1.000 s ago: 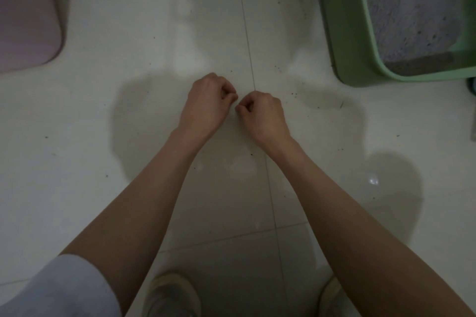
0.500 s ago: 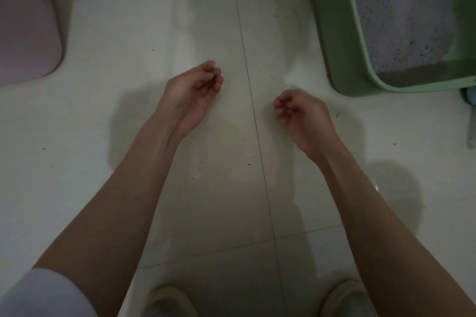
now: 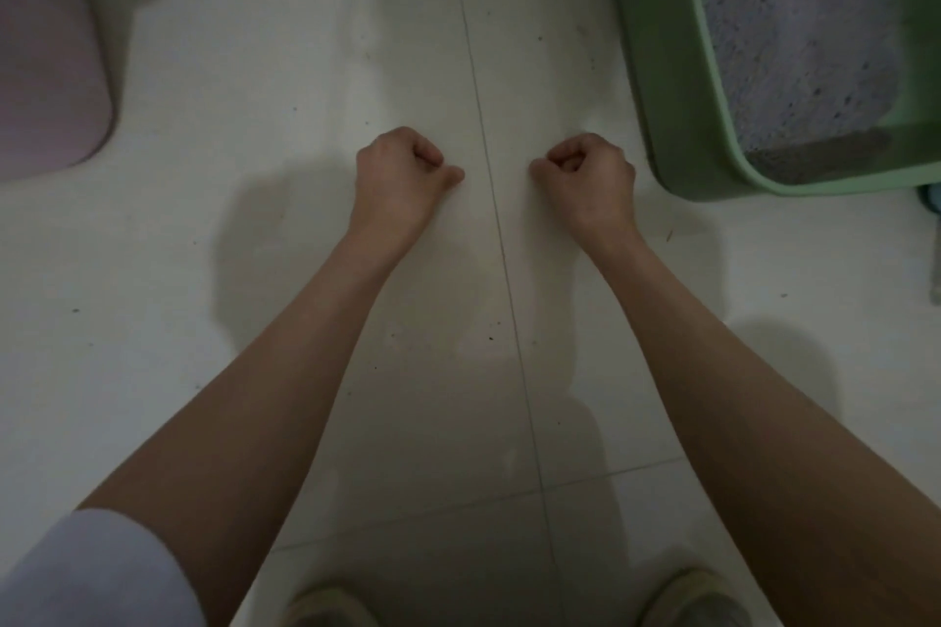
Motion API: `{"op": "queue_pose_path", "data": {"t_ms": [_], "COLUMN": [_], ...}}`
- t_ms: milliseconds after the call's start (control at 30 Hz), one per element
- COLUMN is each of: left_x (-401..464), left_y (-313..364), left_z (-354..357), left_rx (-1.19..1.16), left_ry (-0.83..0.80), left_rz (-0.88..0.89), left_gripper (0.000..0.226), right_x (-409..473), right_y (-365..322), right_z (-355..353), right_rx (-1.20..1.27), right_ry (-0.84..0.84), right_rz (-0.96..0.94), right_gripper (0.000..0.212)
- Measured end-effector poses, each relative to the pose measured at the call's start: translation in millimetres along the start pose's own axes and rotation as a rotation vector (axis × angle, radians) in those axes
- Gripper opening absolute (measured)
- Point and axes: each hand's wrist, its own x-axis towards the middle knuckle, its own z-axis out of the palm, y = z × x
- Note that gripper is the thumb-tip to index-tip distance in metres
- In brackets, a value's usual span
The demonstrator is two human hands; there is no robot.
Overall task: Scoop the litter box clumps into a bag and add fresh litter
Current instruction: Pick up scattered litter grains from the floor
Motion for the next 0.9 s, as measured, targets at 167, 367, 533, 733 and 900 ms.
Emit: {"op": "queue_pose_path", "data": {"t_ms": [167,367,533,733,900], "left_x": [-0.7,2.1,-6.5,-28.8,-25.4], "left_y": [-0.5,1.5,-0.5,-14.2,-18.5], "left_z": [6.2,7.4,-12.8,-37.2,-41.5], "left_rx": [0.069,0.16,-0.397,-1.246,-1.262], "left_ry": [0.03,-0.036,-0.134,-0.318,-0.148], "left_rz": [0.068,0.079,-0.109,-0.366,-0.464], "left_gripper": [0.016,0.019,0.014,0.014,0.022], "right_x": [-0.5,2.8,-7.2,-23.7,-7.3], "right_y": [-4.3,-6.4,-4.9,10.5,7.6], "right_z": [5.2,5.9,-9.1,-25.0,-14.5], "right_rx": [-0.051,-0.133,0.54,1.205,0.241], "right_ry": [0.025,-0.041,-0.07,-0.302,-0.118], "right_rz": [-0.05,-0.066,0.105,0.349,0.086], "right_gripper": [0.016,0.018,0.02,0.03,0.018]}}
